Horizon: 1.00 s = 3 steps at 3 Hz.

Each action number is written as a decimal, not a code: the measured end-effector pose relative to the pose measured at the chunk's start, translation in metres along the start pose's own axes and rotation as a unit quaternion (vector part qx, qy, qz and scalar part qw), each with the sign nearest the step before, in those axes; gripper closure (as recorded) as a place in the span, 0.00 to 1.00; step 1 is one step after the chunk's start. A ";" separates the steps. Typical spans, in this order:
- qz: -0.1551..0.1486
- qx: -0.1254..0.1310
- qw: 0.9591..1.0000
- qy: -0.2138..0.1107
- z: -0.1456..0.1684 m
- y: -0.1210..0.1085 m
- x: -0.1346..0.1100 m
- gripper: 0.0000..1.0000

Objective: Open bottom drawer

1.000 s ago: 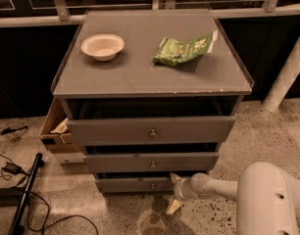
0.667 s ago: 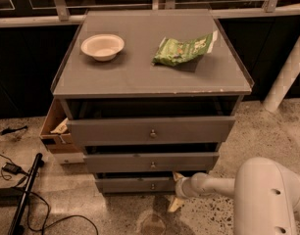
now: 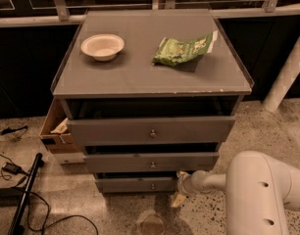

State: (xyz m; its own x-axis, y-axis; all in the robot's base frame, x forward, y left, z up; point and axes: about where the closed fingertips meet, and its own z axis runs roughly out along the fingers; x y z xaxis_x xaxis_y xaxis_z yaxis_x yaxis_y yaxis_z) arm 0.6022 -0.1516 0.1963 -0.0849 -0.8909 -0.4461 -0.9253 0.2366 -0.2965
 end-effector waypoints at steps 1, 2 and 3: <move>0.006 0.001 1.000 0.009 0.007 -0.008 0.009 0.00; 0.016 -0.003 1.000 0.016 0.015 -0.013 0.018 0.00; 0.024 -0.008 0.999 0.021 0.022 -0.015 0.025 0.00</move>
Offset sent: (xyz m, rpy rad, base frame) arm 0.0276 -0.0242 -0.0248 -0.0254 0.0381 -0.0572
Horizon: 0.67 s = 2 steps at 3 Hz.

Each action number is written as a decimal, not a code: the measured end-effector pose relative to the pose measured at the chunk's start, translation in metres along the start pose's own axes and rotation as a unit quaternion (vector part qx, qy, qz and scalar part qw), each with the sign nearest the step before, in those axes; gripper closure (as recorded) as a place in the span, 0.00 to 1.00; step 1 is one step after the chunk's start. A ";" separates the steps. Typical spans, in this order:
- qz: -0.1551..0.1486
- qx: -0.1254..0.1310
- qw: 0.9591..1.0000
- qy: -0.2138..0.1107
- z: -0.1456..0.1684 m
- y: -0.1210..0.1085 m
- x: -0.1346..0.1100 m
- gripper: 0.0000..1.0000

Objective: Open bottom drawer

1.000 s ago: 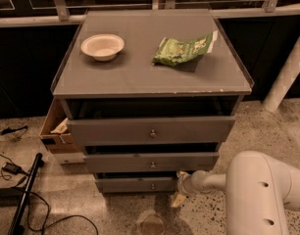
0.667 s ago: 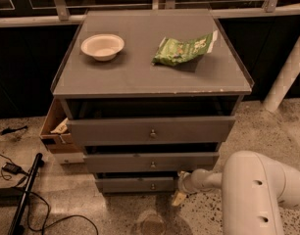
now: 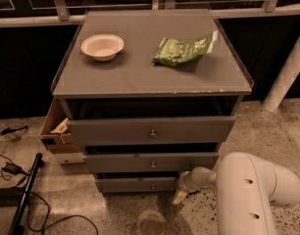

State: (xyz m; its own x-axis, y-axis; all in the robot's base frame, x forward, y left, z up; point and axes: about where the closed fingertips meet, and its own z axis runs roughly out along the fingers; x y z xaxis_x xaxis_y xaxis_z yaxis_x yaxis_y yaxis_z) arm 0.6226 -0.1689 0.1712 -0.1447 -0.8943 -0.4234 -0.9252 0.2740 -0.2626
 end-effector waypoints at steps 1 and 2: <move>0.014 -0.018 1.000 0.011 0.014 0.003 0.009 0.00; 0.016 -0.022 0.999 0.017 0.016 0.003 0.010 0.00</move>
Offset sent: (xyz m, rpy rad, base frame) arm 0.0046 -0.0054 -0.0243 -0.0113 0.0743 -0.0278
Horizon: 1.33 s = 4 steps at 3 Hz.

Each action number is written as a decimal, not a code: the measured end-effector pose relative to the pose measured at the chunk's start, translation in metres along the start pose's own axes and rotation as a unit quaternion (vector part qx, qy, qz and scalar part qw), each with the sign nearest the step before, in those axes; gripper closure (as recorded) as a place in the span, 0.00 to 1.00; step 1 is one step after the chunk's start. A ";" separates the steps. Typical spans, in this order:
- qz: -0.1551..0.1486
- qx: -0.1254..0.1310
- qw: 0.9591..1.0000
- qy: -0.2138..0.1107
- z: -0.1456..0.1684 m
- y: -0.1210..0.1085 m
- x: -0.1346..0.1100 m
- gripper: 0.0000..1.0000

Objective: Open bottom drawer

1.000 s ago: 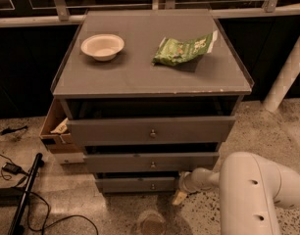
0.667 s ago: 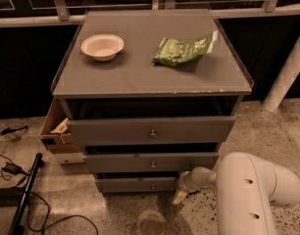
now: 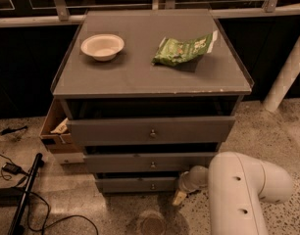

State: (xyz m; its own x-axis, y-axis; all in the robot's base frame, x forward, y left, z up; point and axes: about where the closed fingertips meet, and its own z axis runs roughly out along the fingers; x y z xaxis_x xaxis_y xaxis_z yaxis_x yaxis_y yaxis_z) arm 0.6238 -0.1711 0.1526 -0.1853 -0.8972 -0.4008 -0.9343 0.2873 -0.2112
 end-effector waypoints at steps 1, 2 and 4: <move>0.008 -0.010 1.000 0.013 0.001 0.003 0.005 0.00; 0.021 -0.023 0.999 0.022 -0.004 0.013 0.014 0.00; 0.045 -0.049 0.997 0.030 -0.022 0.043 0.030 0.00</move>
Offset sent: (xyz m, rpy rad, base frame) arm -0.0197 -0.0168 -0.0040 -0.0304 0.0941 -0.0409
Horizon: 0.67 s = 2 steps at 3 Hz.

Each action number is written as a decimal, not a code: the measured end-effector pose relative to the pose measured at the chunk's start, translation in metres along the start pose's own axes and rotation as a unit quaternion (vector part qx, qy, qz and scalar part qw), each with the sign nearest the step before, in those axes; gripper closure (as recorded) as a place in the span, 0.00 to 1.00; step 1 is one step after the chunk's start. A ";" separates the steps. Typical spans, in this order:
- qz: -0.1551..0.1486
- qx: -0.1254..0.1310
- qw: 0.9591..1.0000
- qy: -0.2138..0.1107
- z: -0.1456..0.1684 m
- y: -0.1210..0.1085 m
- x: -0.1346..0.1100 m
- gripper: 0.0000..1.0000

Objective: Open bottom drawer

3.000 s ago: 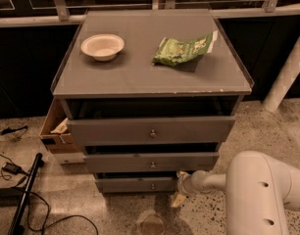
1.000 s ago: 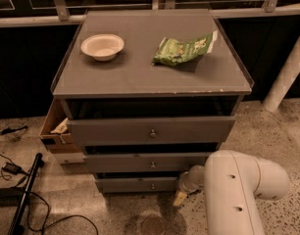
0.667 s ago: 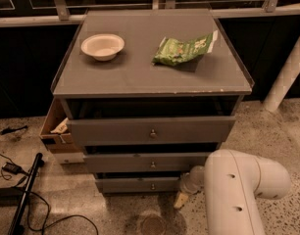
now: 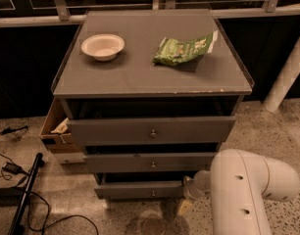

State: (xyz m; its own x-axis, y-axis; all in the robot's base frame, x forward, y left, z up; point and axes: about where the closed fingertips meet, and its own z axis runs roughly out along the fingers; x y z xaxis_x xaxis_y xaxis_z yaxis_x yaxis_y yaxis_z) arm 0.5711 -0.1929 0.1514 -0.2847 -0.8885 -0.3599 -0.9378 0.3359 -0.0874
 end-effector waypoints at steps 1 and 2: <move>0.009 -0.028 1.000 0.005 -0.010 0.022 0.009 0.00; 0.021 -0.074 0.997 0.014 -0.020 0.050 0.021 0.00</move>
Offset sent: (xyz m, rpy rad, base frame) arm -0.1017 -0.0138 0.0165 0.0468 0.2979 0.0345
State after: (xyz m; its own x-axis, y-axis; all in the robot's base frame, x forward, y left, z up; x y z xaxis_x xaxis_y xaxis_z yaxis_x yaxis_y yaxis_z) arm 0.5144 -0.2007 0.1587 -0.3271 -0.8836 -0.3350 -0.9436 0.3245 0.0656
